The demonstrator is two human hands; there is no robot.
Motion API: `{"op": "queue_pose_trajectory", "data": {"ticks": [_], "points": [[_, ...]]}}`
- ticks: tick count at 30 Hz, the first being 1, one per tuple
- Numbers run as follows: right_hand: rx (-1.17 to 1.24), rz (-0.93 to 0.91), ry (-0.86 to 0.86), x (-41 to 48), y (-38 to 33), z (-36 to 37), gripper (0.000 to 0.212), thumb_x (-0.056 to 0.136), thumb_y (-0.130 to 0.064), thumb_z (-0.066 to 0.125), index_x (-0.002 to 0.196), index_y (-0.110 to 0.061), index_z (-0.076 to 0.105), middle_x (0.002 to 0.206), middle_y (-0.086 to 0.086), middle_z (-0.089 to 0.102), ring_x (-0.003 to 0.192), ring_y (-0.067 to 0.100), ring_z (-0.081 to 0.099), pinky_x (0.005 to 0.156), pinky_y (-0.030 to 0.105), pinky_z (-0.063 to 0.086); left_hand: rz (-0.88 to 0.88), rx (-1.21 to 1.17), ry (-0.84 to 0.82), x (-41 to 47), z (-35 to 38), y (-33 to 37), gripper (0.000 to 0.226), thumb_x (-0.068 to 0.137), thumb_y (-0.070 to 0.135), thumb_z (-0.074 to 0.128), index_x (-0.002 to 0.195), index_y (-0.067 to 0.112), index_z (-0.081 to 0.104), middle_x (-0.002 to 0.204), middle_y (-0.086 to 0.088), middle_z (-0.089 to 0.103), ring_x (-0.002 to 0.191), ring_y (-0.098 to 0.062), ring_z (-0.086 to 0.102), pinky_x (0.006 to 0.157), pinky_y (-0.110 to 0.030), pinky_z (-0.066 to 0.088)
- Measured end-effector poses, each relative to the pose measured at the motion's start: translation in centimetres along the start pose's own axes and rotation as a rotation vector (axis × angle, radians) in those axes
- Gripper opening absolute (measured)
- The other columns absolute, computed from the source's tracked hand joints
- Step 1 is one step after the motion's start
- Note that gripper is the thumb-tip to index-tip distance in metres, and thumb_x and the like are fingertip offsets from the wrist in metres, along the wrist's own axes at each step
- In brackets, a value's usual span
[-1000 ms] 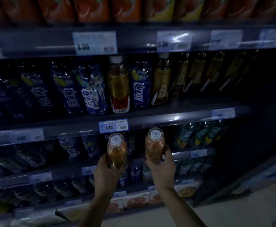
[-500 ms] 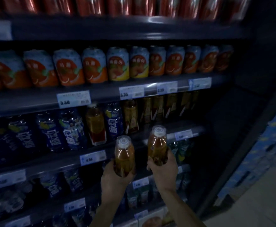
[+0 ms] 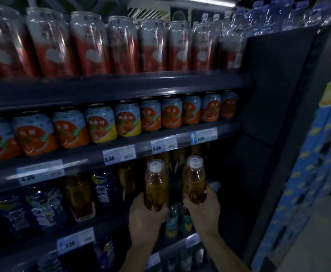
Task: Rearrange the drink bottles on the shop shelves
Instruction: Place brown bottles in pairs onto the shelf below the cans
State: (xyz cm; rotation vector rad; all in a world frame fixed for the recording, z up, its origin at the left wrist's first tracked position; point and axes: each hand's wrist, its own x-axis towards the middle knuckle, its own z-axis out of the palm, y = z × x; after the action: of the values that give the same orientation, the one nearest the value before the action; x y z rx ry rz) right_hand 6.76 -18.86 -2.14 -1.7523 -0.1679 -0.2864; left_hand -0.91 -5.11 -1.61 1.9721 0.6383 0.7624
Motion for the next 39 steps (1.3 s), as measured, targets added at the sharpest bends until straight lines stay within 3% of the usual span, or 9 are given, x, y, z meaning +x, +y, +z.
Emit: {"op": "queue_pose_trajectory", "data": {"ticks": [7,16,20,24,29,34,39], "points": [[0.015,-0.001,-0.043,4.2,0.5,-1.4,0.028,0.065,-0.032,0.077,0.087,-0.036,0.061,0.079,-0.011,0.067,0.073,-0.002,0.063,0.066,0.019,0.05,0.042,0.014,0.034,1.4,3.2,2.5,0.045,0.064,0.044,0.075,0.099,0.021,0.06,0.093,0.002,0.061,0.089,-0.02,0.059,0.074,-0.042,0.054],[0.027,-0.003,-0.109,7.6,2.0,-0.9,0.023,0.066,-0.031,0.076,0.084,-0.031,0.061,0.079,-0.006,0.068,0.071,0.004,0.065,0.064,0.025,0.054,-0.016,0.032,0.064,3.5,5.6,3.3,0.035,0.064,0.043,0.077,0.088,0.026,0.058,0.086,0.006,0.059,0.084,-0.018,0.059,0.069,-0.042,0.055],[0.035,-0.02,-0.146,8.7,2.1,-0.5,0.02,0.071,-0.029,0.076,0.085,-0.024,0.061,0.08,0.001,0.067,0.073,0.011,0.065,0.068,0.03,0.055,-0.031,0.058,0.082,4.5,6.5,3.2,0.041,0.067,0.043,0.075,0.097,0.019,0.06,0.093,0.001,0.061,0.09,-0.022,0.059,0.072,-0.043,0.055],[0.055,-0.052,-0.143,9.7,1.9,-0.4,0.019,0.074,-0.024,0.077,0.083,-0.023,0.061,0.069,-0.004,0.067,0.064,0.008,0.065,0.061,0.022,0.053,-0.051,0.051,0.126,5.4,7.4,3.2,0.035,0.067,0.04,0.077,0.087,0.02,0.057,0.09,0.0,0.06,0.087,-0.022,0.058,0.072,-0.043,0.055],[0.136,-0.097,-0.158,10.8,1.7,-0.2,0.02,0.074,-0.016,0.077,0.087,-0.023,0.062,0.067,-0.004,0.068,0.056,0.003,0.064,0.051,0.011,0.047,-0.097,0.061,0.124,6.3,8.4,2.8,0.063,0.066,0.047,0.077,0.116,0.013,0.059,0.111,-0.005,0.061,0.102,-0.024,0.057,0.081,-0.044,0.054],[0.15,-0.079,-0.189,11.6,2.8,0.5,0.029,0.075,-0.02,0.078,0.1,-0.027,0.064,0.085,-0.008,0.07,0.076,0.0,0.065,0.063,0.008,0.048,-0.126,-0.008,0.144,6.5,9.4,2.7,0.075,0.066,0.051,0.078,0.126,0.014,0.055,0.117,-0.004,0.061,0.111,-0.024,0.056,0.088,-0.045,0.053],[0.17,-0.102,-0.202,12.5,3.4,1.2,0.028,0.076,-0.024,0.077,0.099,-0.029,0.064,0.085,-0.009,0.071,0.078,0.001,0.066,0.066,0.01,0.049,-0.172,-0.044,0.192,7.1,10.4,2.5,0.097,0.065,0.052,0.08,0.142,0.009,0.039,0.133,-0.011,0.056,0.123,-0.024,0.051,0.096,-0.045,0.049]]}}
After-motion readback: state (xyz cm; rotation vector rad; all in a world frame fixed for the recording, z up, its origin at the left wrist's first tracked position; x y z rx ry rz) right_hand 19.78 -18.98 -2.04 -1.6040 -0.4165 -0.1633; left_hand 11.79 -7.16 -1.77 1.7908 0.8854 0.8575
